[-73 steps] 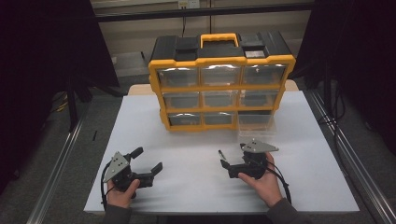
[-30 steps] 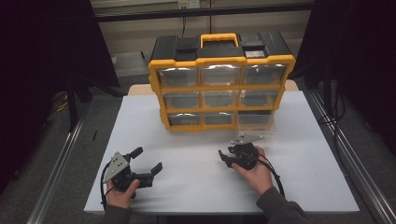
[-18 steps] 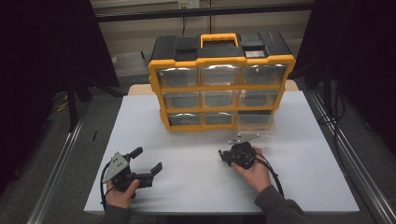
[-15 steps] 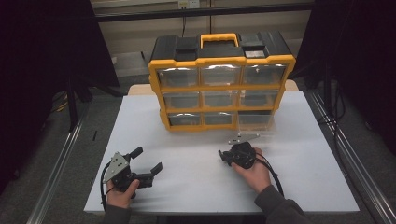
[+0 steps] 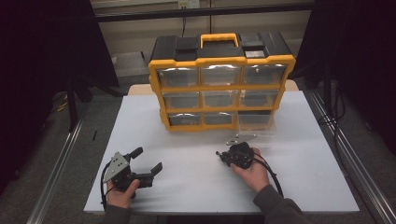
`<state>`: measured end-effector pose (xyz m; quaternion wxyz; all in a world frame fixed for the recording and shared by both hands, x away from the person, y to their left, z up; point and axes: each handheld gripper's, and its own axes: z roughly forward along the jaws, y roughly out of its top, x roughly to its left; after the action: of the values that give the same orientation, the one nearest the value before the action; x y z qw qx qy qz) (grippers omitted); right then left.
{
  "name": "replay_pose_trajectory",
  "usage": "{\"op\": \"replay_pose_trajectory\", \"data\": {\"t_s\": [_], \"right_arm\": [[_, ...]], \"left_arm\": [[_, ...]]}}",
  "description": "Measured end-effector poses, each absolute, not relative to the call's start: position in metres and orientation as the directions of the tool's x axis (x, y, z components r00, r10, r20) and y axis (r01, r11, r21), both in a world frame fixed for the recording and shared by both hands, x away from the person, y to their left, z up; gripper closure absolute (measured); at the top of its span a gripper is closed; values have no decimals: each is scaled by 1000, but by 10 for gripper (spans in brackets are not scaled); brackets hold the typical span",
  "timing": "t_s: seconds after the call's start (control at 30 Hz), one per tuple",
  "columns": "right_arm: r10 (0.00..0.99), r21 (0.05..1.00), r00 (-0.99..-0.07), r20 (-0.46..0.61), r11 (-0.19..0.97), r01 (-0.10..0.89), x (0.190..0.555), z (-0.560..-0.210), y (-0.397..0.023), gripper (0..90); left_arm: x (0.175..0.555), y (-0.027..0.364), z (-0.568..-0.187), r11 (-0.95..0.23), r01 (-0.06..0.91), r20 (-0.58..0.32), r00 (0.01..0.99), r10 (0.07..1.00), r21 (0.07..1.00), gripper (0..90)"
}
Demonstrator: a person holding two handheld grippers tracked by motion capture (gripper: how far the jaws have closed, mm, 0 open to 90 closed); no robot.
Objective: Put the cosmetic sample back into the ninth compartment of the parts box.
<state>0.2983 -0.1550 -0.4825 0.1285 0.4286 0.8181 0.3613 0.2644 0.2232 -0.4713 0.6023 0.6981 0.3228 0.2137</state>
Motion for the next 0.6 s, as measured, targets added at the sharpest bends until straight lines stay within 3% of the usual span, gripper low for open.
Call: {"op": "replay_pose_trajectory", "data": {"t_s": [0.6], "right_arm": [[768, 724, -617, 173, 326, 608, 296, -470, -169, 815]], "left_arm": [[264, 222, -471, -53, 194, -99, 695, 712, 979, 26]]}}
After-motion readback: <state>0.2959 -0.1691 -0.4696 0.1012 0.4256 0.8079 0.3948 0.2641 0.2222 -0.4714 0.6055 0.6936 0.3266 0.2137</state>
